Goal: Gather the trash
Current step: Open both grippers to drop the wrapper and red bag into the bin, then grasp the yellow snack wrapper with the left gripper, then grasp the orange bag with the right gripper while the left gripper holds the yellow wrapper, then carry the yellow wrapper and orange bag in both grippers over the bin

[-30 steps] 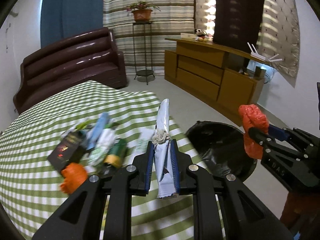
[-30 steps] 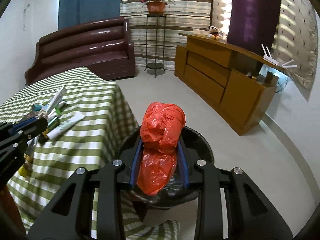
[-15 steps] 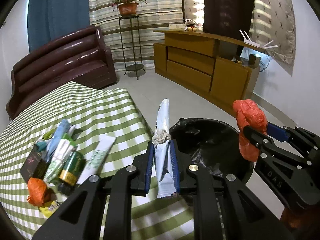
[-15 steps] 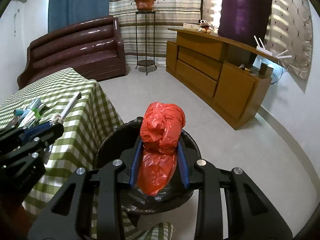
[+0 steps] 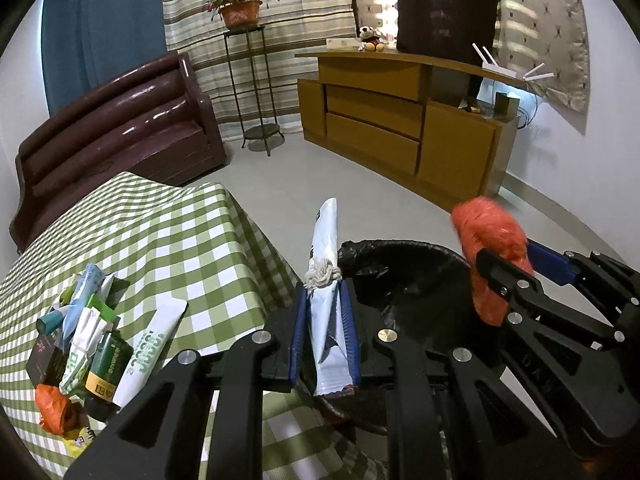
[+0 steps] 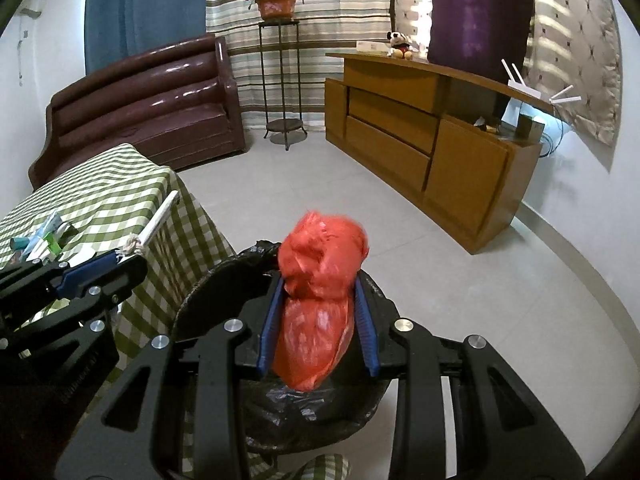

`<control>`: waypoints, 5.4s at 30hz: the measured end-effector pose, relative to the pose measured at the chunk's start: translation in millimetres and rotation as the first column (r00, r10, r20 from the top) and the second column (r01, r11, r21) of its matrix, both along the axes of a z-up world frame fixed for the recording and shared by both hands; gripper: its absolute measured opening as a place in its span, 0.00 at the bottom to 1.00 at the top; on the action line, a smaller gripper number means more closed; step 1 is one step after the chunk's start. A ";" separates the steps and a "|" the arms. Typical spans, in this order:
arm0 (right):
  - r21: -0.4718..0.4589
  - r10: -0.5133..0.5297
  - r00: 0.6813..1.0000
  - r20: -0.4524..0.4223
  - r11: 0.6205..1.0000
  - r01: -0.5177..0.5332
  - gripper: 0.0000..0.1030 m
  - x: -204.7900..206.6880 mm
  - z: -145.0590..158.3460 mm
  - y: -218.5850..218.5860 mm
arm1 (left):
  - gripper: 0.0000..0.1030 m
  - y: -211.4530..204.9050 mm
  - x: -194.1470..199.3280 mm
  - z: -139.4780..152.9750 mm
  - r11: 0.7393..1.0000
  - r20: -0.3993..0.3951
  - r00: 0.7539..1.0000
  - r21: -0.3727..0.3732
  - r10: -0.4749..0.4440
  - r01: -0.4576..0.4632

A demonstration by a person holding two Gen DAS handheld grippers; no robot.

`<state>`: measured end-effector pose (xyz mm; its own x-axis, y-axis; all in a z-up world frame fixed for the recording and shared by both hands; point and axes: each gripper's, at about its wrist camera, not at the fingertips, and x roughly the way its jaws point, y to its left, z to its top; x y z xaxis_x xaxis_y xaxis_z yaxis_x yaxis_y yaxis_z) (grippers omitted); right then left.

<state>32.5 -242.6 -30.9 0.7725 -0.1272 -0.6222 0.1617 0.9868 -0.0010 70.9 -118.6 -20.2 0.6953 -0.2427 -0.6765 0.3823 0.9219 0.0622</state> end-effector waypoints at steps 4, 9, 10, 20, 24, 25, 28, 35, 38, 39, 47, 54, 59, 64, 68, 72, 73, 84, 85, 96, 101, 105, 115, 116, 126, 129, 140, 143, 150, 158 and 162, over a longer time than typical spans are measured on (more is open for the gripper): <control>0.006 -0.010 1.000 0.006 1.000 0.010 0.43 0.2 -0.4 -2.6 | 0.43 0.3 2.8 1.1 1.000 -0.004 1.000 -0.003 0.015 -0.015; 0.006 -0.020 1.000 0.012 1.000 0.020 0.44 -2.2 1.5 -5.0 | 0.46 3.0 3.6 1.9 1.000 -0.008 1.000 -0.005 0.030 -0.030; 0.008 -0.022 1.000 0.013 1.000 0.021 0.44 -3.0 2.3 -4.8 | 0.47 3.4 4.2 2.5 0.999 -0.010 0.999 -0.006 0.033 -0.033; 0.013 0.002 1.000 0.029 1.000 -0.002 0.44 -12.8 14.7 4.3 | 0.50 20.8 -10.8 14.7 0.998 -0.017 0.997 -0.014 0.069 -0.069; 0.014 0.030 0.999 0.028 0.999 -0.030 0.45 -22.4 17.6 15.0 | 0.50 32.3 -23.0 18.1 0.995 -0.017 0.995 -0.008 0.096 -0.096; 0.017 0.038 0.999 0.026 0.999 -0.038 0.45 -25.0 18.5 17.7 | 0.51 34.8 -25.1 18.7 0.995 -0.016 0.995 -0.005 0.101 -0.101; 0.023 0.055 0.998 0.026 0.998 -0.056 0.45 -32.6 21.5 25.3 | 0.52 47.6 -34.1 21.0 0.992 -0.013 0.992 0.004 0.129 -0.129; 0.017 0.103 0.994 0.037 0.994 -0.104 0.50 -47.1 28.0 46.8 | 0.53 82.5 -53.3 22.6 0.977 -0.013 0.977 0.020 0.212 -0.212; 0.013 0.125 0.991 0.040 0.992 -0.125 0.50 -52.2 30.1 56.0 | 0.53 94.4 -59.3 21.6 0.970 -0.011 0.970 0.030 0.243 -0.242; 0.012 0.132 0.990 0.040 0.991 -0.133 0.50 -53.7 30.5 58.9 | 0.53 98.1 -60.9 21.5 0.967 -0.014 0.967 0.030 0.254 -0.253; 0.011 0.182 0.983 0.035 0.983 -0.183 0.50 -62.8 30.4 79.0 | 0.58 131.4 -74.2 12.9 0.938 -0.039 0.937 0.043 0.346 -0.344; 0.002 0.211 0.977 0.032 0.978 -0.211 0.50 -66.1 27.8 92.4 | 0.62 151.0 -74.3 -3.9 0.916 -0.097 0.911 0.053 0.400 -0.397; 0.001 0.220 0.975 0.022 0.975 -0.220 0.50 -64.9 25.1 98.1 | 0.61 161.2 -67.2 -19.3 0.917 -0.177 0.901 0.029 0.396 -0.397; 0.002 0.222 0.975 0.014 0.975 -0.222 0.50 -63.7 21.8 100.8 | 0.31 166.7 -71.3 -15.3 0.925 -0.159 0.912 0.016 0.378 -0.381; 0.000 0.224 0.975 0.007 0.975 -0.224 0.50 -63.0 19.2 101.8 | 0.24 169.8 -72.7 -13.2 0.935 -0.164 0.923 -0.009 0.349 -0.355; -0.003 0.229 0.973 0.003 0.973 -0.229 0.50 -62.3 17.8 105.9 | 0.23 172.8 -77.2 -13.1 0.941 -0.155 0.929 0.009 0.336 -0.338; -0.004 0.231 0.973 0.002 0.973 -0.230 0.50 -62.2 17.4 107.1 | 0.23 172.9 -77.9 -12.7 0.942 -0.155 0.930 0.011 0.334 -0.337; -0.019 0.251 0.968 -0.005 0.968 -0.252 0.50 -59.6 17.3 125.3 | 0.23 187.5 -93.4 -3.2 0.954 -0.113 0.947 0.027 0.300 -0.299; -0.021 0.256 0.967 -0.005 0.966 -0.256 0.50 -59.5 18.0 128.4 | 0.23 189.3 -93.9 -2.3 0.954 -0.110 0.947 0.024 0.301 -0.300; -0.032 0.306 0.952 0.008 0.952 -0.306 0.50 -55.4 26.5 163.5 | 0.23 211.1 -104.0 7.1 0.946 -0.072 0.944 0.010 0.323 -0.323; -0.031 0.342 0.940 0.012 0.939 -0.342 0.50 -53.9 29.9 185.9 | 0.23 231.1 -104.5 9.7 0.933 -0.066 0.931 -0.009 0.358 -0.360; -0.027 0.371 0.929 0.017 0.928 -0.370 0.51 -52.4 33.2 206.3 | 0.23 251.7 -101.2 10.2 0.918 -0.063 0.917 -0.022 0.393 -0.395; -0.030 0.451 0.893 -0.009 0.892 -0.451 0.55 -40.8 27.5 257.0 | 0.23 298.3 -84.2 9.8 0.889 -0.053 0.889 -0.023 0.456 -0.457; -0.032 0.457 0.889 -0.012 0.889 -0.457 0.55 -39.5 26.4 260.9 | 0.23 301.3 -83.8 9.0 0.887 -0.052 0.887 -0.021 0.459 -0.461; -0.035 0.497 0.866 -0.057 0.866 -0.499 0.55 -20.8 18.0 296.2 | 0.23 333.7 -66.9 2.0 0.872 -0.062 0.871 -0.004 0.488 -0.489; -0.042 0.507 0.859 -0.073 0.859 -0.511 0.55 -16.4 15.1 305.5 | 0.23 340.9 -62.3 0.6 0.870 -0.065 0.868 -0.005 0.492 -0.493; -0.062 0.521 0.844 -0.127 0.845 -0.531 0.55 -8.7 2.7 326.1 | 0.23 352.9 -57.1 -6.1 0.866 -0.080 0.864 -0.007 0.498 -0.500; -0.063 0.522 0.841 -0.145 0.843 -0.534 0.52 -8.0 -2.0 328.3 | 0.23 354.9 -55.8 -7.4 0.865 -0.086 0.862 -0.009 0.499 -0.502; -0.073 0.538 0.832 -0.133 0.832 -0.550 0.48 -16.5 -0.3 328.0 | 0.23 357.7 -56.6 -7.5 0.862 -0.088 0.859 -0.010 0.505 -0.507; -0.055 0.519 0.852 -0.062 0.851 -0.522 0.48 -28.0 21.4 304.9 | 0.23 344.8 -63.4 3.9 0.869 -0.059 0.868 -0.025 0.493 -0.495; -0.056 0.477 0.878 -0.029 0.877 -0.478 0.48 -31.2 31.3 278.8 | 0.23 328.2 -65.4 13.8 0.883 -0.040 0.883 -0.037 0.467 -0.469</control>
<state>1.3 36.2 0.4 0.7404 0.2176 -0.6360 -0.3296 0.9421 -0.0613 5.5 209.6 -6.4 0.7158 0.0761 -0.6941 -0.0934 0.9955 0.0128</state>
